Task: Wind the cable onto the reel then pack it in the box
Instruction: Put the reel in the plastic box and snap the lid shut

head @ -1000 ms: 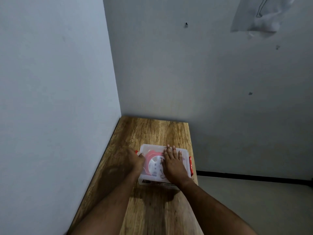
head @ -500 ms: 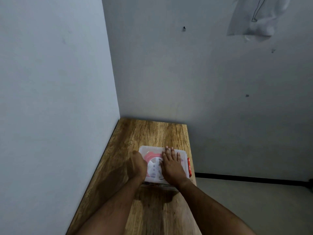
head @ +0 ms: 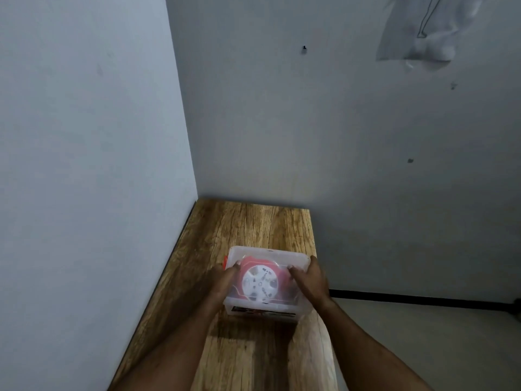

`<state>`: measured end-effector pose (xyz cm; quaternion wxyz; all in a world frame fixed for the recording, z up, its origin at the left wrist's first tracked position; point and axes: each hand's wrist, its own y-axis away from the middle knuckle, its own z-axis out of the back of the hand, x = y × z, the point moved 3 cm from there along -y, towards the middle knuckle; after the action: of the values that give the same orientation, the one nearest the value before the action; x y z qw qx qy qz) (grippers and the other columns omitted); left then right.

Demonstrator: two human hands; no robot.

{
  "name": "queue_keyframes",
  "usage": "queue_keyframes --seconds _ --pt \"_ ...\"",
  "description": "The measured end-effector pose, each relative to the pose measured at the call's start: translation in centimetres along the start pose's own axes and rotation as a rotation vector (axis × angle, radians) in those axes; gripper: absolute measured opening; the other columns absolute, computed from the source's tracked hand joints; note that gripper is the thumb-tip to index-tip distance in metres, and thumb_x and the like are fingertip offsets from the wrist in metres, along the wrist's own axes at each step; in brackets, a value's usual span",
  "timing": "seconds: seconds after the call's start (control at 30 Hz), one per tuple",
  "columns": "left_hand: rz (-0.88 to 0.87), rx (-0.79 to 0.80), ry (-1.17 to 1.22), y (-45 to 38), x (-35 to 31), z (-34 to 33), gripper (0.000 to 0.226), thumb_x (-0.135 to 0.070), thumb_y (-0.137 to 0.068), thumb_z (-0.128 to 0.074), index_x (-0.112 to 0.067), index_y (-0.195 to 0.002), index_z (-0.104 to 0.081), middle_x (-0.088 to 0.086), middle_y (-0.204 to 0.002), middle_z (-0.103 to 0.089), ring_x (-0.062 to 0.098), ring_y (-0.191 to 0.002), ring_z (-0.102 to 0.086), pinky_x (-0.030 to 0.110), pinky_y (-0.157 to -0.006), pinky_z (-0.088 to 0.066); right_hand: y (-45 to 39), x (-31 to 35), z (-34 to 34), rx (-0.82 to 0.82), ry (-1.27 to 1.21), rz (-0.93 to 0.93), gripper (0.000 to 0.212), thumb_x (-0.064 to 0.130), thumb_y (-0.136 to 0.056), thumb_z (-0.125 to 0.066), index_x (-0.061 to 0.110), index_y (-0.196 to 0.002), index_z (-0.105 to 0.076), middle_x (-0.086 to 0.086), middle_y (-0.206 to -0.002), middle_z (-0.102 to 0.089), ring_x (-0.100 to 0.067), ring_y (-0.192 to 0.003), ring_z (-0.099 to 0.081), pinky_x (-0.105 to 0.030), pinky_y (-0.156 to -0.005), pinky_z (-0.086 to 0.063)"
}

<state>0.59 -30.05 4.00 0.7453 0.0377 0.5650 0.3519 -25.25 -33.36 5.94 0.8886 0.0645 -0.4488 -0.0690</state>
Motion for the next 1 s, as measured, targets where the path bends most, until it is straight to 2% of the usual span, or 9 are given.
queue_keyframes --seconds 0.1,0.2,0.27,0.37,0.5,0.6,0.83,0.9,1.0 --pt "0.005 -0.003 -0.04 -0.1 0.1 0.1 0.055 -0.048 -0.088 -0.073 -0.005 -0.121 -0.062 0.008 -0.1 -0.069 0.028 -0.089 -0.069 0.035 -0.074 -0.055 0.0 0.3 0.2 -0.026 -0.044 -0.019 0.054 0.042 -0.088 -0.074 0.015 -0.131 -0.055 -0.006 -0.12 -0.067 -0.025 -0.107 -0.064 -0.037 -0.085 -0.056" --pt "0.022 0.052 -0.061 -0.7 0.3 -0.1 0.053 -0.052 -0.084 -0.074 -0.01 -0.114 -0.062 0.006 -0.101 -0.071 0.027 -0.091 -0.071 0.041 -0.085 -0.059 -0.3 0.5 0.0 -0.046 -0.028 -0.025 0.054 0.042 -0.087 -0.075 0.014 -0.13 -0.057 -0.007 -0.118 -0.067 -0.025 -0.106 -0.065 -0.038 -0.084 -0.057" --pt "0.002 0.073 -0.022 -1.2 -0.2 0.0 0.045 -0.044 -0.089 -0.072 -0.008 -0.114 -0.061 0.007 -0.101 -0.07 0.026 -0.091 -0.07 0.04 -0.084 -0.059 -0.9 0.8 0.0 -0.048 -0.035 -0.024 0.054 0.043 -0.086 -0.075 0.013 -0.128 -0.058 -0.007 -0.117 -0.067 -0.026 -0.106 -0.065 -0.041 -0.086 -0.058" --pt "-0.019 0.04 -0.042 -2.6 -1.5 0.2 0.055 -0.052 -0.083 -0.074 -0.012 -0.118 -0.063 0.001 -0.091 -0.068 0.022 -0.083 -0.069 0.039 -0.084 -0.059 -2.0 1.9 0.3 -0.052 -0.046 0.001 0.054 0.043 -0.086 -0.075 0.013 -0.128 -0.058 -0.007 -0.117 -0.067 -0.026 -0.106 -0.064 -0.04 -0.086 -0.057" --pt "-0.043 0.022 -0.041 -3.8 -4.8 0.4 0.051 -0.043 -0.091 -0.072 -0.006 -0.123 -0.059 0.006 -0.1 -0.065 0.024 -0.089 -0.067 0.031 -0.075 -0.052 -4.3 4.2 1.0 -0.063 -0.052 0.046 0.055 0.044 -0.084 -0.075 0.013 -0.127 -0.059 -0.006 -0.116 -0.068 -0.026 -0.104 -0.066 -0.042 -0.085 -0.059" --pt "-0.07 0.034 -0.003 -4.0 -7.7 0.6 0.045 -0.032 -0.095 -0.07 0.0 -0.126 -0.059 0.016 -0.111 -0.067 0.031 -0.1 -0.068 0.036 -0.082 -0.053 -6.2 5.8 1.4 -0.072 -0.046 0.072 0.059 0.045 -0.083 -0.076 0.012 -0.129 -0.059 -0.007 -0.118 -0.068 -0.026 -0.105 -0.066 -0.044 -0.085 -0.06" --pt "-0.088 0.097 0.016 -8.6 -11.3 0.7 0.04 -0.044 -0.092 -0.071 -0.016 -0.116 -0.057 0.008 -0.109 -0.069 0.017 -0.083 -0.068 0.025 -0.065 -0.05 -11.8 8.4 1.3 -0.074 -0.025 0.088 0.053 0.046 -0.084 -0.075 0.013 -0.123 -0.063 -0.005 -0.114 -0.07 -0.026 -0.102 -0.068 -0.04 -0.08 -0.061" --pt "-0.073 0.089 0.001 -10.2 -11.8 0.7 0.043 -0.049 -0.088 -0.073 -0.02 -0.114 -0.057 0.006 -0.111 -0.068 0.016 -0.085 -0.067 0.027 -0.069 -0.053 -13.1 9.0 1.3 -0.084 -0.025 0.086 0.048 0.046 -0.084 -0.075 0.013 -0.118 -0.065 -0.004 -0.111 -0.07 -0.025 -0.101 -0.067 -0.038 -0.08 -0.059" --pt "-0.036 0.127 0.035 -14.0 -12.0 -0.2 0.058 -0.046 -0.087 -0.068 -0.007 -0.129 -0.06 0.015 -0.128 -0.066 0.033 -0.113 -0.067 0.044 -0.096 -0.057 -14.9 10.1 1.1 -0.084 -0.02 0.078 0.042 0.038 -0.088 -0.075 0.01 -0.117 -0.063 -0.001 -0.106 -0.064 -0.023 -0.099 -0.06 -0.031 -0.08 -0.046"
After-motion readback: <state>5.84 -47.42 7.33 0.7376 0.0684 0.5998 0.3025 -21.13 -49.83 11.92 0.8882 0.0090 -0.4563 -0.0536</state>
